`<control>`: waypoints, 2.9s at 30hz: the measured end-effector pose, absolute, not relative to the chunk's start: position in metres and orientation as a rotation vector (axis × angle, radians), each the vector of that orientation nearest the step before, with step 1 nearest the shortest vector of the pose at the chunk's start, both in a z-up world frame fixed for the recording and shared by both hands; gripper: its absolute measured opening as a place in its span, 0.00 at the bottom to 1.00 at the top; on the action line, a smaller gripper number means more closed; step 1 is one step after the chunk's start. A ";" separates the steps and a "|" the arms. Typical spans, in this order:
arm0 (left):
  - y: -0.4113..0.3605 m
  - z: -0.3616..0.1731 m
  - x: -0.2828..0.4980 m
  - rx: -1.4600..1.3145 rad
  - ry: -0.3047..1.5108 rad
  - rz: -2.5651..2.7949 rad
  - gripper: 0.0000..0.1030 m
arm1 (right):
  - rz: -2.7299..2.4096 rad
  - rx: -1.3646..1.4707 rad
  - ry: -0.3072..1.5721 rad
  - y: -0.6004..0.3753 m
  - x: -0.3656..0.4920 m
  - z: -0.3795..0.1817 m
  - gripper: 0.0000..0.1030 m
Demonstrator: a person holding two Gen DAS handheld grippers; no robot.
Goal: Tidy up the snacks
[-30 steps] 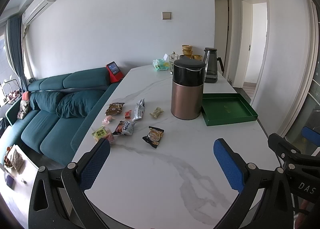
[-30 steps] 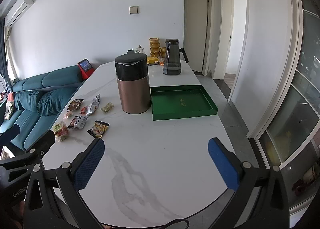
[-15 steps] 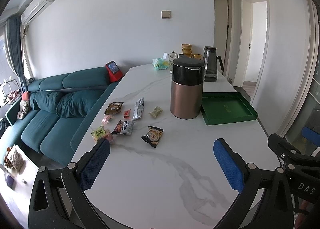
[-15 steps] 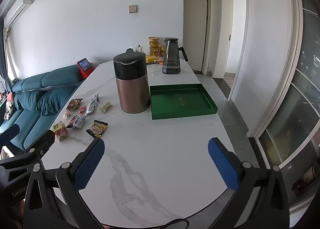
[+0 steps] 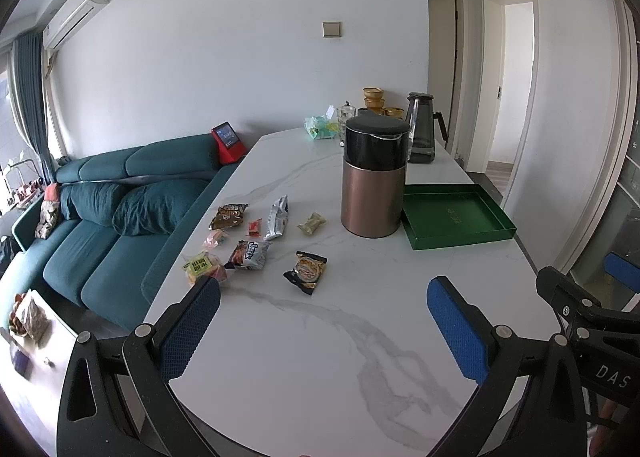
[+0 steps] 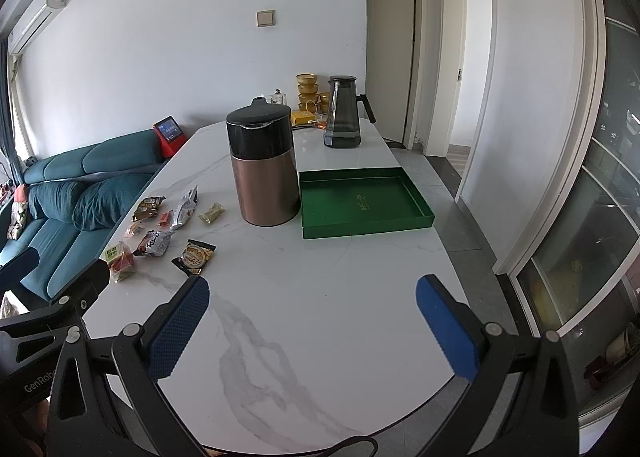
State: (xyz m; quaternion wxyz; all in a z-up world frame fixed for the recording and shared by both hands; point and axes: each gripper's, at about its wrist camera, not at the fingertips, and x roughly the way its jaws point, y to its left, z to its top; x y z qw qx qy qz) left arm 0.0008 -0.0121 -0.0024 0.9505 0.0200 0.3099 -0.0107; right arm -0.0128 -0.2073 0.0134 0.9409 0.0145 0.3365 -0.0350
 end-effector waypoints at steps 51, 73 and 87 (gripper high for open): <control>0.198 -0.115 0.183 0.063 0.778 -0.003 0.99 | -0.034 0.096 0.855 -0.041 0.192 -0.089 1.00; 0.235 -0.205 0.243 0.066 0.914 -0.139 0.99 | -0.143 0.052 1.087 0.000 0.258 -0.207 1.00; 0.221 -0.207 0.240 0.102 0.938 -0.177 0.99 | -0.177 0.052 1.144 -0.001 0.270 -0.228 1.00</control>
